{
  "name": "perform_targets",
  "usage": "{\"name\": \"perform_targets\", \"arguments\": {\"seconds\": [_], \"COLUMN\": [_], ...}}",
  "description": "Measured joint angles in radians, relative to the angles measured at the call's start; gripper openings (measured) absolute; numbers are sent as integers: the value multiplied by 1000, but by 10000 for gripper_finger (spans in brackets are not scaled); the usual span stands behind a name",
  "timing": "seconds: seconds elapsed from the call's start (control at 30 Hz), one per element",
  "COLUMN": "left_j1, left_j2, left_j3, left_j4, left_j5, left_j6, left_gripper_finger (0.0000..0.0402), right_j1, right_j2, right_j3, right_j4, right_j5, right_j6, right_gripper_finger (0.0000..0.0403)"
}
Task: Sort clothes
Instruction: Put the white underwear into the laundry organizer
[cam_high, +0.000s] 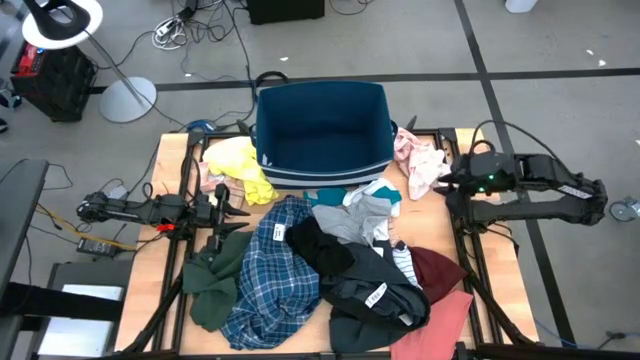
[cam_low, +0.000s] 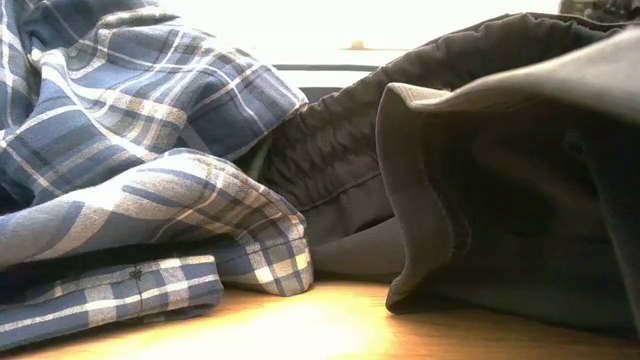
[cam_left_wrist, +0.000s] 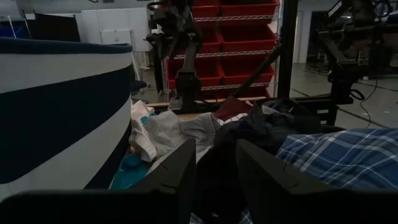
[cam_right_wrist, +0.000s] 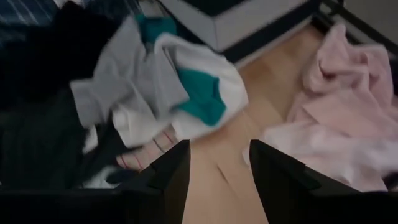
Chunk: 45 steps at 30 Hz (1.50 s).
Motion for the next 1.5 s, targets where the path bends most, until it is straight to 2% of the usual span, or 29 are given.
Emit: {"name": "perform_targets", "arguments": {"seconds": [0.17, 1.3, 1.5], "left_j1": [0, 0, 0], "left_j2": [0, 0, 0], "left_j3": [0, 0, 7], "left_j4": [0, 26, 56], "left_j5": [0, -11, -160], "left_j6": [0, -25, -216], "left_gripper_finger": [122, 121, 121], "right_j1": [0, 0, 0], "right_j2": [0, 0, 0], "right_j3": [0, 0, 0], "right_j4": [-62, -51, -27], "right_j5": [-3, -22, -22], "right_j6": [32, 59, 59], "right_gripper_finger": [167, 167, 167]}}
